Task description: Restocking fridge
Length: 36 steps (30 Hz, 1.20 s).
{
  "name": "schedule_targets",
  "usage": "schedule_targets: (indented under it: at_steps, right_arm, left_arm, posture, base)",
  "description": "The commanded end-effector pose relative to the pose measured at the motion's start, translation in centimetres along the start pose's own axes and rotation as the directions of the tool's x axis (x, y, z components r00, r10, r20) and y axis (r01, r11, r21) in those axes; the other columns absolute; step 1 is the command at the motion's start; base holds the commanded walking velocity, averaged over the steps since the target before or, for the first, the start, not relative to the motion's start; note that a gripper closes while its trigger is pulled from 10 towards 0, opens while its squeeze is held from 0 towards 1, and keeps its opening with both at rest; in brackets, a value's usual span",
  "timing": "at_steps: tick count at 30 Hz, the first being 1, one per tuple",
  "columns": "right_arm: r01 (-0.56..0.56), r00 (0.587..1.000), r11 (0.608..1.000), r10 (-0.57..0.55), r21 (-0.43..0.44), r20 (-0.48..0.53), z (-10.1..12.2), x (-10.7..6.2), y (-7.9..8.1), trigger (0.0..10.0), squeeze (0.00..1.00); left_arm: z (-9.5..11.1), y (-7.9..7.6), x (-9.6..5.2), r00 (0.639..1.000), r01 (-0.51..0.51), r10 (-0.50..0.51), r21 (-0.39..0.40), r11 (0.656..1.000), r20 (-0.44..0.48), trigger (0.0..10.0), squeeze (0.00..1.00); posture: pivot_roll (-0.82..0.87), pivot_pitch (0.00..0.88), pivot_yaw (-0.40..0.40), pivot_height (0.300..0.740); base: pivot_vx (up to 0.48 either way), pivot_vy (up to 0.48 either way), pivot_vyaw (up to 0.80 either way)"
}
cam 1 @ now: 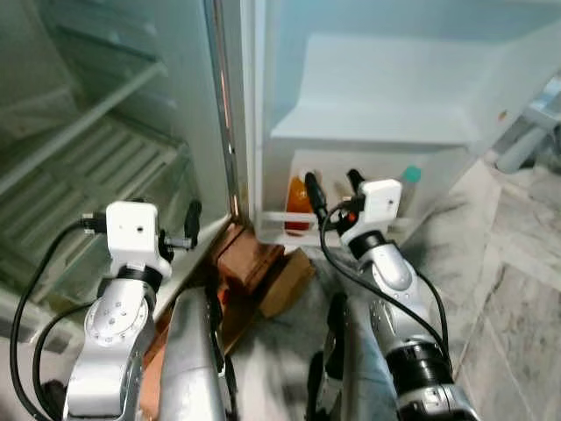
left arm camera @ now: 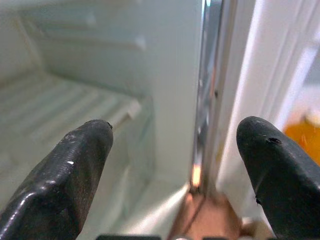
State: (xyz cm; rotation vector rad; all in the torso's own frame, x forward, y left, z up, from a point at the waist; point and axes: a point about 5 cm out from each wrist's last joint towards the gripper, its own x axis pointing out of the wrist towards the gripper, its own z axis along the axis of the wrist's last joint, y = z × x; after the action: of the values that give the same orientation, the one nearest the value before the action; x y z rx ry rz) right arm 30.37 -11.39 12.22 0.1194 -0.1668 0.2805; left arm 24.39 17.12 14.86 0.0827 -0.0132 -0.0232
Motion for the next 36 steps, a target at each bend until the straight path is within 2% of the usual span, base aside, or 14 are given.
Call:
schedule_targets:
  at_steps: [1, 4, 8, 13, 24, 29, 32, 36]
  right_arm:
    - [0.043, 0.999, 0.999, -0.043, 0.017, 0.019, 0.7, -0.5, -0.5, 10.0, 0.0]
    - [0.094, 0.995, 0.996, -0.094, 0.006, 0.016, 0.8, -0.8, -0.9, 10.0, 0.0]
    - [0.098, 0.995, 0.995, -0.098, -0.024, 0.014, 1.0, -0.7, -1.3, 10.0, 0.0]
    - [0.145, 0.989, 0.989, -0.145, -0.033, 0.0, 1.3, -0.9, -2.7, 10.0, 0.0]
    - [0.14, 0.99, 0.989, -0.14, -0.043, -0.001, 1.6, -1.0, -2.6, 10.0, 0.0]
    - [0.145, 0.989, 0.988, -0.145, -0.05, -0.007, 1.6, -1.3, -2.8, 10.0, 0.0]
    - [0.142, 0.99, 0.987, -0.143, -0.081, -0.015, 1.5, -1.4, -2.7, 10.0, 0.0]
    - [0.113, 0.992, 0.992, -0.116, -0.064, -0.057, 1.0, -1.7, -2.3, 10.0, 0.0]
  left_arm:
    - [-0.1, 0.3, 0.2, 1.0, -0.017, 0.017, -0.002, 1.0, 0.012, 10.0, 0.0]
    - [-0.3, 0.2, 0.5, 1.0, -0.003, 0.003, -0.004, 1.0, 0.02, 10.0, 0.0]
    - [-0.6, -0.2, 0.7, 1.0, 0.018, -0.018, -0.006, 1.0, 0.019, 10.0, 0.0]
    - [-1.3, -0.9, 0.6, 0.999, 0.034, -0.033, -0.022, 0.999, 0.016, 10.0, 0.0]
    - [-1.2, -0.4, 1.1, 0.999, 0.013, -0.013, -0.003, 1.0, 0.041, 10.0, 0.0]
    - [-1.6, -0.8, 1.2, 0.999, 0.023, -0.023, -0.002, 1.0, 0.026, 10.0, 0.0]
    - [-1.8, -1.1, 1.3, 0.999, 0.028, -0.028, 0.0, 1.0, 0.016, 10.0, 0.0]
    - [-1.8, -1.3, 1.3, 0.999, 0.039, -0.039, -0.005, 0.999, 0.023, 10.0, 0.0]
  posture:
    - [0.18, 0.0, -0.037, 0.522]
    - [0.16, 0.0, -0.025, 0.537]
    - [0.16, 0.0, -0.026, 0.557]
    - [0.15, 0.0, -0.038, 0.597]
    - [0.15, 0.0, -0.041, 0.662]
    - [0.14, 0.0, -0.04, 0.702]
    - [0.13, 0.0, -0.042, 0.712]
    - [0.13, 0.0, -0.044, 0.712]
  base:
    - [0.0, 0.0, 0.0]
    - [0.0, 0.0, 0.0]
    - [0.0, 0.0, 0.0]
    - [0.0, 0.0, 0.0]
    - [0.0, 0.0, 0.0]
    - [0.0, 0.0, 0.0]
    - [0.0, 0.0, 0.0]
    - [0.0, 0.0, 0.0]
